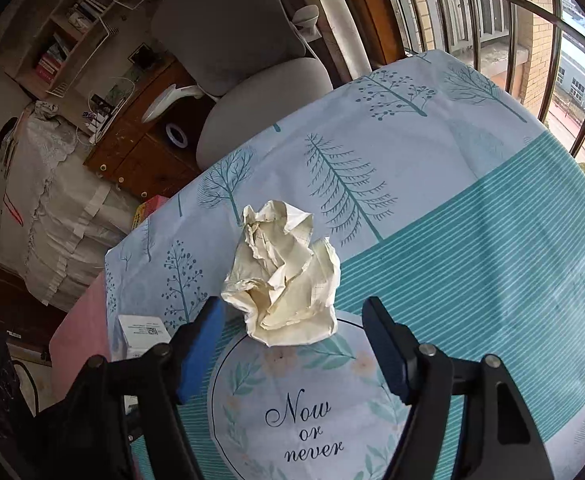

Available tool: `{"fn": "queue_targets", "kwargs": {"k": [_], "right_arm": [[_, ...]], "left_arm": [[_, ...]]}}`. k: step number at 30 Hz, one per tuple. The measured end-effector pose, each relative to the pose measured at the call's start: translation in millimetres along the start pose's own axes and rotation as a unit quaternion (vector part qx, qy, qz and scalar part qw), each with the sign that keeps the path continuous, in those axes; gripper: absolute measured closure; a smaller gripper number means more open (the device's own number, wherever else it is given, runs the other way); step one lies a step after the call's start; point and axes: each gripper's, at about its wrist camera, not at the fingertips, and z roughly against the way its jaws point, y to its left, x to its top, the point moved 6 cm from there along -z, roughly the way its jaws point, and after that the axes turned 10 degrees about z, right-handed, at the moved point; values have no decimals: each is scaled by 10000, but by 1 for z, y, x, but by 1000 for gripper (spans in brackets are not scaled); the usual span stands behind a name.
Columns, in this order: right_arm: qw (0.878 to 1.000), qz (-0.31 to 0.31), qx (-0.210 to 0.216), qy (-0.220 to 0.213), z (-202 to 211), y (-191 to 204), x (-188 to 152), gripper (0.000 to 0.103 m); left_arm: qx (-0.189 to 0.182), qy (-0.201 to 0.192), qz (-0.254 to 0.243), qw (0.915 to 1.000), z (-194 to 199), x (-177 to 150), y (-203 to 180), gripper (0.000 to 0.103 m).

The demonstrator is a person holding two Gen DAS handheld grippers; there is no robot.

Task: Collect trash
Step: 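Grasp the white milk carton with the left gripper while the right gripper grasps the crumpled cream paper, then carry the milk carton and crumpled paper down over the trash bin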

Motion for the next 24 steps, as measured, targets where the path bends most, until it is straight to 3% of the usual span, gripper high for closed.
{"fn": "queue_targets", "kwargs": {"k": [5,10,12,16,17,18,19,24], "right_arm": [[9999,-60,-80,-67,-21,2,24,24],[9989,73,-383,256,-49,-3,24,24],[9996,103,-200,169,-51,1,23,24],[9987,263,11,429,-58,14,13,25],[9982,274,139,510,-61,18,9,28],[9974,300,302,572,-64,24,5,40],[9968,364,340,632,-65,29,2,61],[9958,691,182,566,-56,46,-9,78]], "left_arm": [[62,-127,483,9987,-4,21,22,65],[47,-146,584,9982,-7,18,24,65],[35,-113,575,9983,-9,15,23,65],[11,-35,548,9985,-10,3,20,65],[11,-23,547,9985,-10,1,19,65],[14,-14,561,9984,-10,-2,19,65],[14,-10,581,9983,-9,-5,18,65],[1,-21,675,9977,0,-20,13,65]]}}
